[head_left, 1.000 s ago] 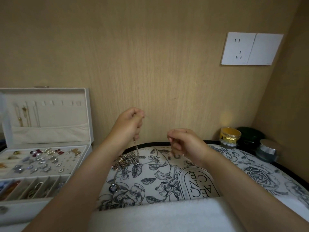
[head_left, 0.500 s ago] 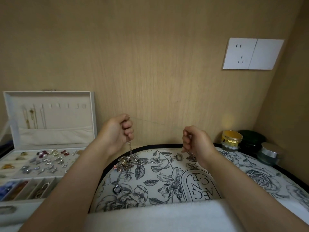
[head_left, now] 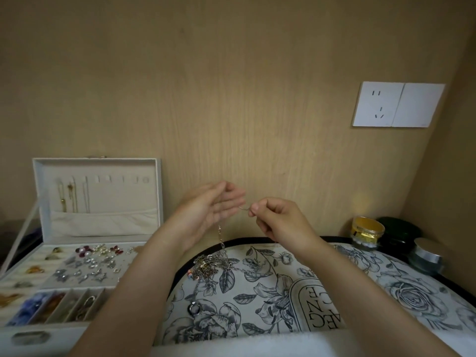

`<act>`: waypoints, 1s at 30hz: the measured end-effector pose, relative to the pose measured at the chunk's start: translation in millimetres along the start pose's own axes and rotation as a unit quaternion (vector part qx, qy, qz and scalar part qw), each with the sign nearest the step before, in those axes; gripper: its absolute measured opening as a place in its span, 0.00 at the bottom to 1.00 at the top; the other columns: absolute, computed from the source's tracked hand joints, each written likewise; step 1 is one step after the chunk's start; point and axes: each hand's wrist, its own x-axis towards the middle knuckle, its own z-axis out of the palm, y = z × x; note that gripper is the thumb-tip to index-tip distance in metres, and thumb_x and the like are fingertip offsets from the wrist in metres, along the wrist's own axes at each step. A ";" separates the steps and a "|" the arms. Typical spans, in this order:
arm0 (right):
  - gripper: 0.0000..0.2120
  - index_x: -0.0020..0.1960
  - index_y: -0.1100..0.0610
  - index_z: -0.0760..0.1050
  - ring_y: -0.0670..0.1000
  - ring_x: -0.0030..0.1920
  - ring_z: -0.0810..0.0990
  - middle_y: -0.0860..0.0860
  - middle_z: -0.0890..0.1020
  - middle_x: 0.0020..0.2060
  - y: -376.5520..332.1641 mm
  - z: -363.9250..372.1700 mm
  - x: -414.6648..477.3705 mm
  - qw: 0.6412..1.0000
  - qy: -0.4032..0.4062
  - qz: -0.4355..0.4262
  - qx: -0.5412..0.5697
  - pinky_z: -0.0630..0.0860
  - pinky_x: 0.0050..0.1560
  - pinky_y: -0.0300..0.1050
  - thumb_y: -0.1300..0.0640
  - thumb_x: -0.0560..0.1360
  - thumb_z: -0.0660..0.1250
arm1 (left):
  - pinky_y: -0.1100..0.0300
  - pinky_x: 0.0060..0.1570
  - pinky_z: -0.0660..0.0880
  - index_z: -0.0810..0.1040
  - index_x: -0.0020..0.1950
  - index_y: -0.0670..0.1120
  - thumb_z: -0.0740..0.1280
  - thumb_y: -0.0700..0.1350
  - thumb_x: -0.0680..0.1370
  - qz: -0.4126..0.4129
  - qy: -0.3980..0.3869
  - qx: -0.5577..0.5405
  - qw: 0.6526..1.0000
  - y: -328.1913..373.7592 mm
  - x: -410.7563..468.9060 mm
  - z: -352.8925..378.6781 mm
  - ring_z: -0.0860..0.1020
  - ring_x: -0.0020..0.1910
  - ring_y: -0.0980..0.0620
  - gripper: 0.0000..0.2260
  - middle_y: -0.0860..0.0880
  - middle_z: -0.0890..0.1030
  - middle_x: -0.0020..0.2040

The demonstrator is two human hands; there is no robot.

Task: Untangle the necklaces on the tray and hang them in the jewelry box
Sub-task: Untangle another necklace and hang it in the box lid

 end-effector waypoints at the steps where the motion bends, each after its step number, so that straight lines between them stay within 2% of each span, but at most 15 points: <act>1: 0.12 0.45 0.63 0.80 0.43 0.24 0.67 0.50 0.73 0.25 -4.8 4.3 4.5 1.000 -0.003 -0.012 -0.002 0.65 0.26 0.34 0.57 0.82 0.65 | 0.51 0.56 0.79 0.76 0.58 0.41 0.60 0.46 0.84 0.005 -0.007 0.049 0.999 2.0 -2.6 3.4 0.83 0.55 0.45 0.11 0.42 0.85 0.55; 4: 0.12 0.44 0.66 0.79 0.41 0.24 0.70 0.51 0.75 0.26 -20.2 15.7 18.6 0.999 -0.013 -0.044 -0.029 0.66 0.27 0.32 0.58 0.81 0.65 | 0.56 0.42 0.76 0.77 0.59 0.42 0.61 0.47 0.83 0.005 -0.014 0.139 0.990 8.0 -7.7 7.7 0.84 0.44 0.47 0.11 0.43 0.86 0.47; 6: 0.11 0.42 0.63 0.79 0.40 0.27 0.74 0.49 0.77 0.27 -28.9 23.7 28.6 0.996 -0.017 -0.058 -0.069 0.70 0.30 0.34 0.58 0.81 0.66 | 0.59 0.36 0.69 0.77 0.59 0.43 0.59 0.49 0.84 -0.013 -0.009 0.173 0.985 10.3 -8.0 2.5 0.79 0.35 0.50 0.12 0.45 0.85 0.40; 8: 0.10 0.41 0.59 0.79 0.45 0.37 0.82 0.52 0.83 0.34 -32.9 30.3 39.0 0.992 -0.014 -0.063 -0.113 0.79 0.41 0.43 0.56 0.80 0.68 | 0.59 0.34 0.66 0.79 0.58 0.44 0.60 0.51 0.83 -0.029 0.008 0.181 0.983 13.2 -7.6 -8.8 0.73 0.31 0.52 0.14 0.50 0.79 0.32; 9: 0.10 0.40 0.57 0.80 0.48 0.42 0.83 0.52 0.85 0.37 -34.7 34.0 43.0 0.989 -0.018 -0.061 -0.130 0.80 0.49 0.47 0.55 0.79 0.69 | 0.60 0.34 0.65 0.81 0.57 0.44 0.61 0.52 0.83 -0.032 0.013 0.185 0.982 15.9 -7.9 -16.2 0.70 0.30 0.54 0.14 0.51 0.75 0.30; 10: 0.10 0.39 0.55 0.80 0.47 0.43 0.83 0.51 0.85 0.38 -37.3 38.1 45.5 0.988 -0.027 -0.059 -0.143 0.78 0.52 0.48 0.55 0.79 0.68 | 0.61 0.34 0.65 0.82 0.55 0.44 0.63 0.53 0.82 -0.035 0.015 0.192 0.981 19.6 -8.9 -23.5 0.69 0.30 0.54 0.15 0.52 0.73 0.30; 12: 0.10 0.40 0.56 0.80 0.42 0.40 0.79 0.49 0.84 0.38 -41.3 47.4 49.5 0.985 -0.032 -0.062 -0.159 0.77 0.49 0.47 0.54 0.79 0.68 | 0.62 0.35 0.67 0.82 0.49 0.44 0.65 0.52 0.81 -0.037 0.020 0.216 0.976 29.1 -12.4 -36.9 0.69 0.31 0.55 0.13 0.53 0.72 0.30; 15: 0.11 0.42 0.57 0.79 0.34 0.32 0.75 0.42 0.79 0.32 -47.6 65.3 53.4 0.986 -0.017 -0.065 -0.155 0.70 0.38 0.37 0.52 0.80 0.68 | 0.65 0.36 0.69 0.80 0.42 0.46 0.65 0.46 0.82 -0.013 0.039 0.237 0.971 42.7 -17.8 -54.8 0.71 0.32 0.55 0.10 0.52 0.73 0.32; 18: 0.11 0.38 0.53 0.77 0.38 0.24 0.72 0.41 0.76 0.24 -52.4 88.2 54.9 0.994 -0.025 -0.044 -0.099 0.67 0.32 0.36 0.53 0.79 0.69 | 0.61 0.46 0.73 0.78 0.40 0.46 0.64 0.44 0.82 0.025 0.062 0.238 0.969 48.7 -22.8 -72.2 0.74 0.35 0.55 0.11 0.51 0.76 0.33; 21: 0.09 0.44 0.59 0.80 0.45 0.23 0.72 0.46 0.77 0.23 -57.2 108.0 53.8 0.999 -0.047 -0.002 -0.008 0.69 0.27 0.40 0.54 0.79 0.69 | 0.56 0.53 0.74 0.78 0.41 0.44 0.64 0.44 0.82 0.054 0.076 0.240 0.966 49.9 -29.5 -86.7 0.76 0.37 0.54 0.11 0.50 0.78 0.34; 24: 0.05 0.45 0.58 0.81 0.46 0.24 0.72 0.49 0.84 0.30 -61.8 127.7 54.0 0.995 -0.075 0.034 0.060 0.70 0.26 0.40 0.58 0.77 0.72 | 0.58 0.51 0.76 0.80 0.43 0.44 0.64 0.43 0.82 0.067 0.105 0.230 0.965 48.9 -36.3 -104.6 0.77 0.37 0.55 0.09 0.50 0.78 0.33; 27: 0.03 0.44 0.58 0.81 0.45 0.24 0.71 0.48 0.81 0.27 -62.3 145.6 58.7 0.992 -0.082 0.055 0.078 0.68 0.25 0.37 0.63 0.74 0.74 | 0.59 0.47 0.77 0.81 0.43 0.46 0.65 0.43 0.82 0.072 0.114 0.221 0.966 46.9 -40.4 -119.4 0.77 0.36 0.55 0.09 0.50 0.78 0.33; 30: 0.04 0.51 0.60 0.80 0.46 0.24 0.69 0.49 0.78 0.29 -59.0 158.6 65.8 0.990 -0.078 0.082 0.088 0.66 0.25 0.38 0.64 0.76 0.71 | 0.57 0.50 0.78 0.81 0.43 0.45 0.65 0.43 0.81 0.070 0.130 0.220 0.964 45.9 -41.1 -129.7 0.77 0.36 0.55 0.09 0.51 0.78 0.32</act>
